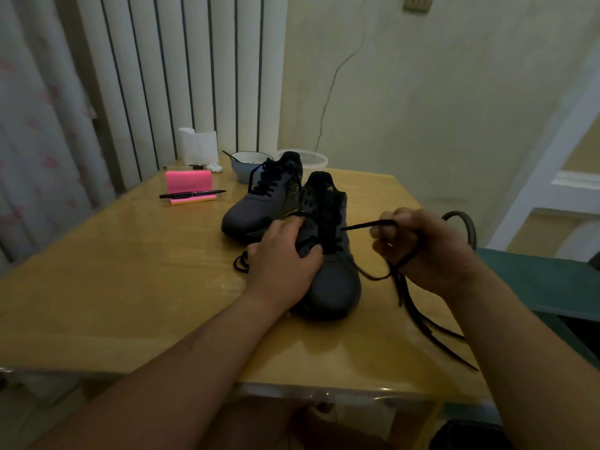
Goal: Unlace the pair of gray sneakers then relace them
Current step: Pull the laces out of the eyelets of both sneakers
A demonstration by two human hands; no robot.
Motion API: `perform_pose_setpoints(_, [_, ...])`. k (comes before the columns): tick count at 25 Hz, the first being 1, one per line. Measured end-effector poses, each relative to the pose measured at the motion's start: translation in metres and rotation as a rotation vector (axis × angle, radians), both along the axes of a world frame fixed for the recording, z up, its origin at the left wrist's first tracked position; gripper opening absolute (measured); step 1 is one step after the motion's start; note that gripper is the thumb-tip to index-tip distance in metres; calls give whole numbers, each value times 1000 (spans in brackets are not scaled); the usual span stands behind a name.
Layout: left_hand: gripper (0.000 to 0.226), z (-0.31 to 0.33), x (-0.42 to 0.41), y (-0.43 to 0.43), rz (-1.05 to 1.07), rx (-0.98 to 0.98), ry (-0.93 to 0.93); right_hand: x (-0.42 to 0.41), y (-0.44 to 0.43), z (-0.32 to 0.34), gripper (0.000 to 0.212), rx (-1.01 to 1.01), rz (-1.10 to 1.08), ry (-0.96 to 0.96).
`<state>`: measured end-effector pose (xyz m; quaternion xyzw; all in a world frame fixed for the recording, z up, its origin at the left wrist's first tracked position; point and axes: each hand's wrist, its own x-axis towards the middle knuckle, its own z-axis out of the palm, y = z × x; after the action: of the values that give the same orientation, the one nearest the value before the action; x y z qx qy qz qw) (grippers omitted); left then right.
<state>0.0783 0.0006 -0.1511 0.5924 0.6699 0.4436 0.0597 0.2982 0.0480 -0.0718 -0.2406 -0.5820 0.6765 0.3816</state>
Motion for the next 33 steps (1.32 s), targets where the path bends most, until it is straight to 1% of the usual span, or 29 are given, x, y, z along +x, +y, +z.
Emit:
perform_pose_setpoints(1, [55,-1,1,0,-4,5,-8,3,-1,1,25,-92,-57,178])
perform_pose_setpoints(2, [55,-1,1,-1,-9,10,-13,4,3,0,23,-172,-142,308])
perform_pose_setpoints(3, [55,-1,1,-2,-14,12,-16,3,6,-1,20,-240,-221,374])
perform_pose_setpoints(4, [56,-1,1,-2,-17,13,-16,-2,11,-2,19,-281,-274,359])
perform_pose_setpoints(5, [56,-2,1,-3,-20,17,-12,-9,15,-3,19,-264,-317,233])
perform_pose_setpoints(6, [55,-2,1,-3,-21,21,-9,-16,18,-4,19,-159,-359,-25])
perform_pose_setpoints(7, [55,-2,1,-3,-23,26,-6,-23,20,-7,22,14,-390,-351])
perform_pose_setpoints(8, [54,-2,1,-3,-23,29,-3,-28,21,-9,31,193,-394,-643])
perform_pose_setpoints(9, [54,-2,0,-2,-23,33,3,-32,21,-10,40,330,-375,-848])
perform_pose_setpoints(10, [54,-2,0,-2,-21,36,8,-37,20,-8,44,410,-350,-966])
perform_pose_setpoints(11, [54,-3,0,-2,-20,35,11,-40,18,-4,44,446,-323,-1006])
perform_pose_setpoints(12, [54,-3,0,-2,-18,36,13,-40,17,1,40,448,-283,-992])
perform_pose_setpoints(13, [55,-3,-1,-2,-16,37,18,-39,16,5,36,427,-239,-935])
perform_pose_setpoints(14, [57,-3,-1,-2,-18,37,21,-37,15,7,32,391,-214,-821])
perform_pose_setpoints(15, [60,-3,-2,-2,-26,30,17,-34,13,7,30,337,-220,-654])
perform_pose_setpoints(17, [65,-3,-3,-2,-41,12,-10,-31,9,8,36,107,-278,-211])
perform_pose_setpoints(19, [67,-2,-3,-1,-43,5,-28,-29,9,11,32,-180,-308,246])
perform_pose_setpoints(20, [67,-2,-3,-1,-45,2,-31,-27,10,11,29,-267,-329,370])
perform_pose_setpoints(21, [68,-2,-3,-2,-48,0,-30,-26,13,11,29,-306,-356,391])
perform_pose_setpoints(22, [68,-2,-2,-3,-53,-2,-27,-24,16,10,29,-284,-384,294])
perform_pose_setpoints(23, [68,-1,-2,-3,-56,-1,-26,-25,18,7,27,-198,-417,73])
perform_pose_setpoints(24, [67,-2,-2,-4,-53,4,-27,-27,19,2,25,-58,-438,-238])
perform_pose_setpoints(25, [66,-2,-2,-4,-47,15,-26,-30,19,-3,31,96,-431,-565])
perform_pose_setpoints(26, [65,-1,-2,-5,-41,27,-30,-34,19,-8,40,219,-398,-803])
perform_pose_setpoints(27, [63,-1,-2,-6,-35,33,-36,-38,18,-8,45,300,-349,-941])
perform_pose_setpoints(28, [61,-1,-1,-6,-31,34,-42,-41,16,-5,45,339,-299,-984])
perform_pose_setpoints(30, [59,0,0,-7,-31,31,-54,-39,13,9,36,336,-224,-938])
perform_pose_setpoints(32, [56,0,0,-7,-31,28,-82,-32,14,17,29,320,-255,-872])
perform_pose_setpoints(33, [53,1,0,-8,-23,28,-93,-28,16,18,27,355,-319,-915])
